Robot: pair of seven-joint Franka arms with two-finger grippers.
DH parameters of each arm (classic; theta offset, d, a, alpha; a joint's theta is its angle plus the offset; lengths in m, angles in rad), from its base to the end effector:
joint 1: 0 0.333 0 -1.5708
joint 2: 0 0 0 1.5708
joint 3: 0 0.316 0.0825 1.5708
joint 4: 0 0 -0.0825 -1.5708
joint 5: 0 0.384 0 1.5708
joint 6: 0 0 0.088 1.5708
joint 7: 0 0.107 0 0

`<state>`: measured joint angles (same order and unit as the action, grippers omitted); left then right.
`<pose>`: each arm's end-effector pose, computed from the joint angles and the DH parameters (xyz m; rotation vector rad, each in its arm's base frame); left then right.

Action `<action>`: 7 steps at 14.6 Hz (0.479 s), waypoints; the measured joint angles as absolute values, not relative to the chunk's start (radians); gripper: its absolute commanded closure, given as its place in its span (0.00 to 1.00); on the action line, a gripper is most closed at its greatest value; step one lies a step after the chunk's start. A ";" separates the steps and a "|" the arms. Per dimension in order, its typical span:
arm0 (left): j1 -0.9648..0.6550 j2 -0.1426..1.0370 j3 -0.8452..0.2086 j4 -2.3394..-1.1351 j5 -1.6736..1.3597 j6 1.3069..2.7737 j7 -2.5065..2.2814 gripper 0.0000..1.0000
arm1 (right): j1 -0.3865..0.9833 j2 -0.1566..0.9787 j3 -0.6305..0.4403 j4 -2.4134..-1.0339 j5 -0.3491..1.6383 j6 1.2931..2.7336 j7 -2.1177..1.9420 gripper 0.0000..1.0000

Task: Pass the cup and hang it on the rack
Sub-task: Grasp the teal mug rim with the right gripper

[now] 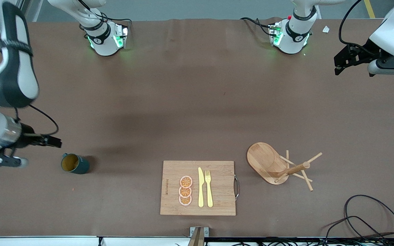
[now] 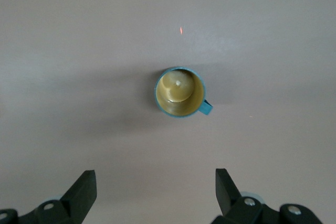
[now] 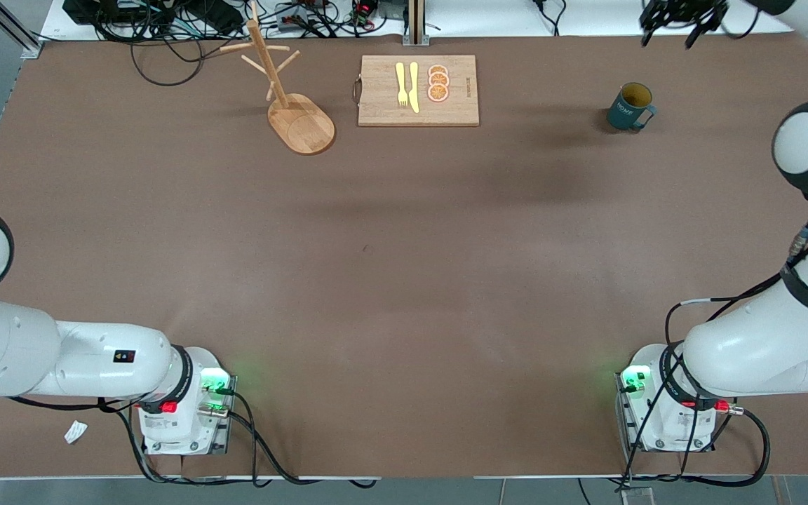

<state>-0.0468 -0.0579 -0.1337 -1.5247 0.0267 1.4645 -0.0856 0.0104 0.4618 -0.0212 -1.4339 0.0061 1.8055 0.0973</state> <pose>0.5169 -0.0937 0.6677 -3.1040 0.1427 -0.0027 0.6829 -0.0045 0.4203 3.1263 -0.1690 -0.1408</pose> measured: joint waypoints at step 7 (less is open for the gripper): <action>-0.046 -0.048 -0.134 -1.521 0.027 1.465 -0.086 0.00 | 0.029 0.668 -0.022 -1.463 0.005 2.045 0.098 0.05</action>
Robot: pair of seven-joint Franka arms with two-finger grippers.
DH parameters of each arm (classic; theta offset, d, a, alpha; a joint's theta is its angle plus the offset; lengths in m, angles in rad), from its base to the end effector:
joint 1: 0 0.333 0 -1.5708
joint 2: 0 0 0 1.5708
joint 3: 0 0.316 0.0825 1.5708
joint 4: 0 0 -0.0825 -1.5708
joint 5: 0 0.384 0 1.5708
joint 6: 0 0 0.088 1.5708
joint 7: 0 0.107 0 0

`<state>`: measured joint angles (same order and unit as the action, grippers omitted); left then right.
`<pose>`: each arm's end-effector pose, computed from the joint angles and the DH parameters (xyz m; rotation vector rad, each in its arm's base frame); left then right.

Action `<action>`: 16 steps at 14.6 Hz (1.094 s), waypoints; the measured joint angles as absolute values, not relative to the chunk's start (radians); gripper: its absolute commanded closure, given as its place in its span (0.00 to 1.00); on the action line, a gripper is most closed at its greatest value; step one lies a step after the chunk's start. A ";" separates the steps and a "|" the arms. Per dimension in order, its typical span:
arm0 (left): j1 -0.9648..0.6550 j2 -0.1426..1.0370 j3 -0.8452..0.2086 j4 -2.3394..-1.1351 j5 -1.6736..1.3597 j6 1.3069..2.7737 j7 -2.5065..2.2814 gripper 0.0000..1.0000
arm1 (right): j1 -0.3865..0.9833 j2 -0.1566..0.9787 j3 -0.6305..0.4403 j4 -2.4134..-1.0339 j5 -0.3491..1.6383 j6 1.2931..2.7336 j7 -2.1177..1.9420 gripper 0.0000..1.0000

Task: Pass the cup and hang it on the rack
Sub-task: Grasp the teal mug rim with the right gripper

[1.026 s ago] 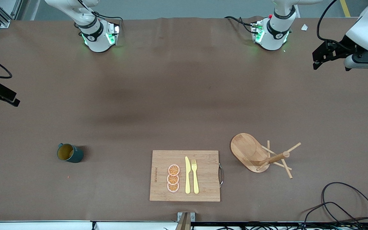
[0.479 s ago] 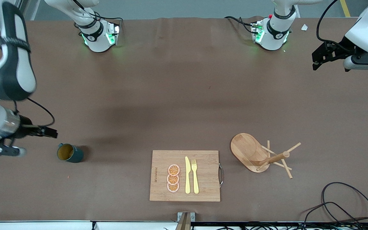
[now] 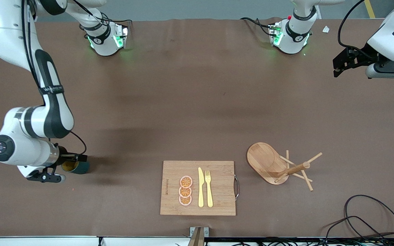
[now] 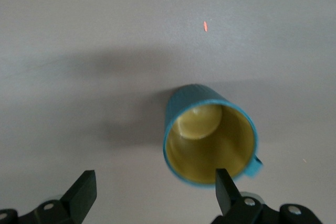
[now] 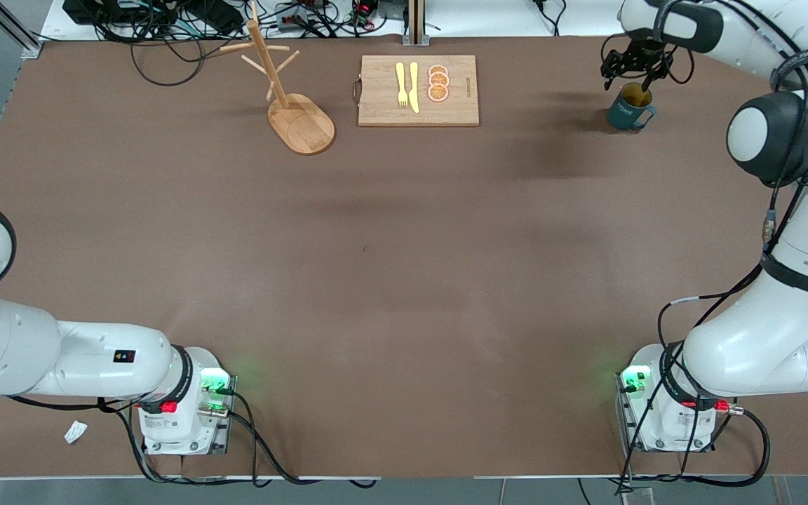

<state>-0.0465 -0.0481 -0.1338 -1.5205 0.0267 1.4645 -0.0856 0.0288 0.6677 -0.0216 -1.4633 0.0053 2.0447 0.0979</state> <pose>0.5202 -0.0938 0.6646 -3.1045 0.1426 0.0060 0.7080 0.0080 0.2818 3.1222 -0.1394 -0.1338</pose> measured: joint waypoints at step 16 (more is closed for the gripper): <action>-0.064 -0.045 -0.155 -1.517 0.026 1.465 -0.086 0.00 | 0.047 0.722 -0.017 -1.407 0.008 2.135 0.007 1.00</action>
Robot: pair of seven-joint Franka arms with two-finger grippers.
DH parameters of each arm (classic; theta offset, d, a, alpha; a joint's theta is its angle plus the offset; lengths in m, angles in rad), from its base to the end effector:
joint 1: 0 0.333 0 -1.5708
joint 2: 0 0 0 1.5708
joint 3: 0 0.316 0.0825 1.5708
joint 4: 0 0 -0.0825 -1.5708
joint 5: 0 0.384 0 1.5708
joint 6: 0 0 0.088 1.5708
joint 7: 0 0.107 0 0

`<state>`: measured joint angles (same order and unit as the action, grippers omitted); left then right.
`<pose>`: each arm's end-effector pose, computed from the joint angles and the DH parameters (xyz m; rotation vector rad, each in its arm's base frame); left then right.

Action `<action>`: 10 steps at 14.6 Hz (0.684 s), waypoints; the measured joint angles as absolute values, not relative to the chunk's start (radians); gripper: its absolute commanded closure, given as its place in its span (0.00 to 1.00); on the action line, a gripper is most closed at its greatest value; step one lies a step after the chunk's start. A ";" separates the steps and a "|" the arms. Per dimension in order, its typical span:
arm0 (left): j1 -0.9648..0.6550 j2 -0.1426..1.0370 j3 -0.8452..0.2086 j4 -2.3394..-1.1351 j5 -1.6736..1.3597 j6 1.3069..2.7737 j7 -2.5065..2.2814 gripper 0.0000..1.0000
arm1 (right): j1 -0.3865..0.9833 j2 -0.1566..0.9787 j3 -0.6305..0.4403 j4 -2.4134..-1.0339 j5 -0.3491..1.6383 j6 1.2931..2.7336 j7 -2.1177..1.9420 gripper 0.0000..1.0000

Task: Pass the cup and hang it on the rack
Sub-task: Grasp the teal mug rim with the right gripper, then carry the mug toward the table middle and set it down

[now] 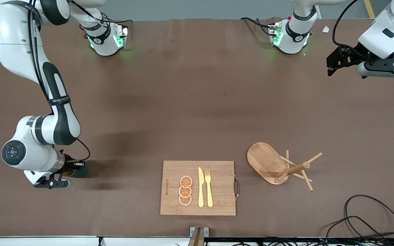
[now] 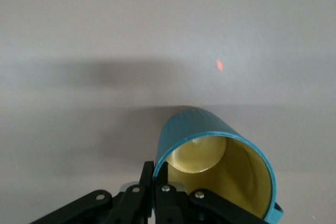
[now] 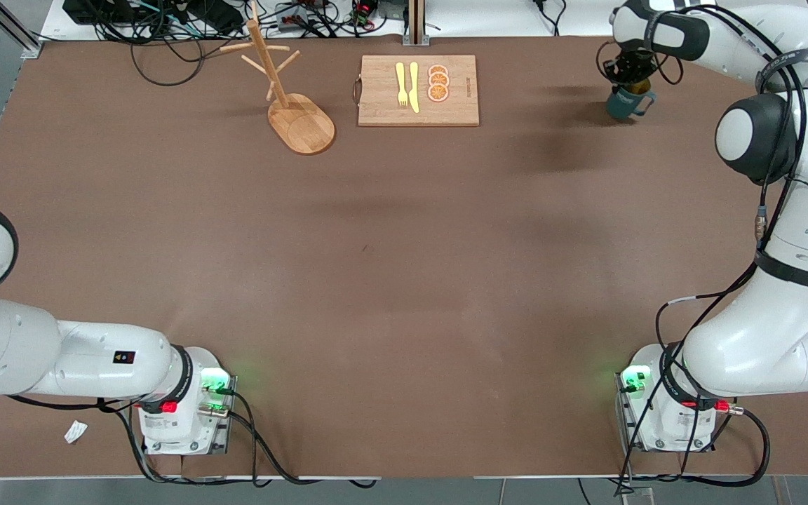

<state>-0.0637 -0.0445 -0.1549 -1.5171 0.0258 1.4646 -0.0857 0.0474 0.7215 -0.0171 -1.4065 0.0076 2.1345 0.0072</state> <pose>0.5173 -0.1141 0.6642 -3.1016 0.2020 0.0054 0.7285 0.0249 0.2763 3.1366 0.0366 0.0105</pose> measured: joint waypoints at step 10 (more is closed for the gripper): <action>-0.052 -0.043 -0.148 -1.514 0.026 1.465 -0.084 0.00 | 0.580 0.774 0.009 -1.206 0.141 2.150 0.703 0.99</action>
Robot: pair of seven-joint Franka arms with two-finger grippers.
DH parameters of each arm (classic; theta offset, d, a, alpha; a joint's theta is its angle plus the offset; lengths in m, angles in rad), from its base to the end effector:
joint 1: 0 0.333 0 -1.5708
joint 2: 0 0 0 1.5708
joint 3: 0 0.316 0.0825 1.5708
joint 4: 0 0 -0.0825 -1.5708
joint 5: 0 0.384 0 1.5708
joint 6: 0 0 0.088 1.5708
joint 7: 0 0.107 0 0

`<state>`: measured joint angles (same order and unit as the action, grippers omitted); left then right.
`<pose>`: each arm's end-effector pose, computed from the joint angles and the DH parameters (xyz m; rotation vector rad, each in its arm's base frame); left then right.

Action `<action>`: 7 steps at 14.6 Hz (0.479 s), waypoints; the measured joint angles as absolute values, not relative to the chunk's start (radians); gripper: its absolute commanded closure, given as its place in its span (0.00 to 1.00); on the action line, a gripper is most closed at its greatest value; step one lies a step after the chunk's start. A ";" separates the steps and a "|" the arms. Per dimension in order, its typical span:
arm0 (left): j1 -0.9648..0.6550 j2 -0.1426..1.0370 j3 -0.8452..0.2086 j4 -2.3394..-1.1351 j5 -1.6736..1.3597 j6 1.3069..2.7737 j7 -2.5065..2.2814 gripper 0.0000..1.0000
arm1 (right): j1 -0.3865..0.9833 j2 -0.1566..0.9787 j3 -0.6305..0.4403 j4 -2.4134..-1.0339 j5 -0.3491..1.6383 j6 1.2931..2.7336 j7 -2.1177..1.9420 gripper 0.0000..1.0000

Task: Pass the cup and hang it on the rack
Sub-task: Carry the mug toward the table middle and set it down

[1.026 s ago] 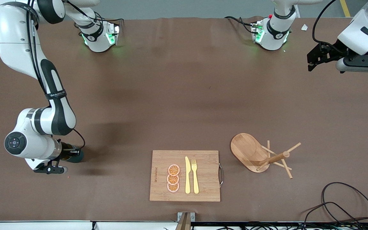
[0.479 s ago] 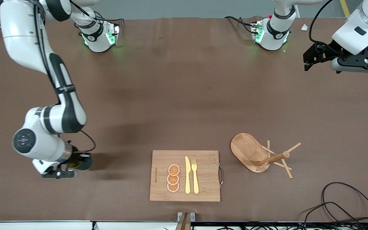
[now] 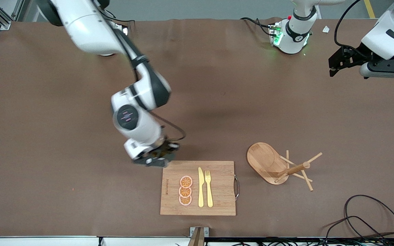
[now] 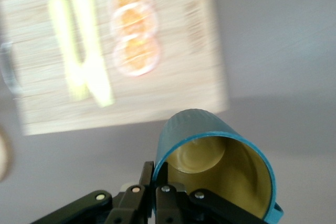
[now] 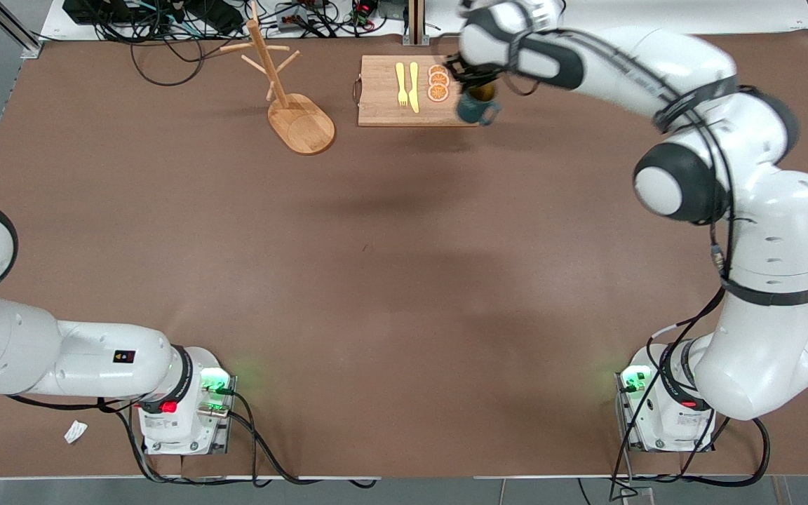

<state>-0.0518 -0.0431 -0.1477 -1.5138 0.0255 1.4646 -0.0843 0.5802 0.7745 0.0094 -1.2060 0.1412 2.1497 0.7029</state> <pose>0.5198 -0.1042 0.6650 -3.1044 0.1747 0.0031 0.6379 0.4313 0.3337 -2.9220 0.2694 -0.0826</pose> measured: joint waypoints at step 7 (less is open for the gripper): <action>-0.051 -0.038 -0.145 -1.513 0.025 1.465 -0.084 0.00 | 0.837 0.973 0.007 -1.087 0.142 2.446 0.961 0.89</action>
<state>-0.0509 -0.0376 -0.1453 -1.5131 0.0255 1.4646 -0.0842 0.8369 0.9734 0.0070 -1.0871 0.1415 2.4462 0.9615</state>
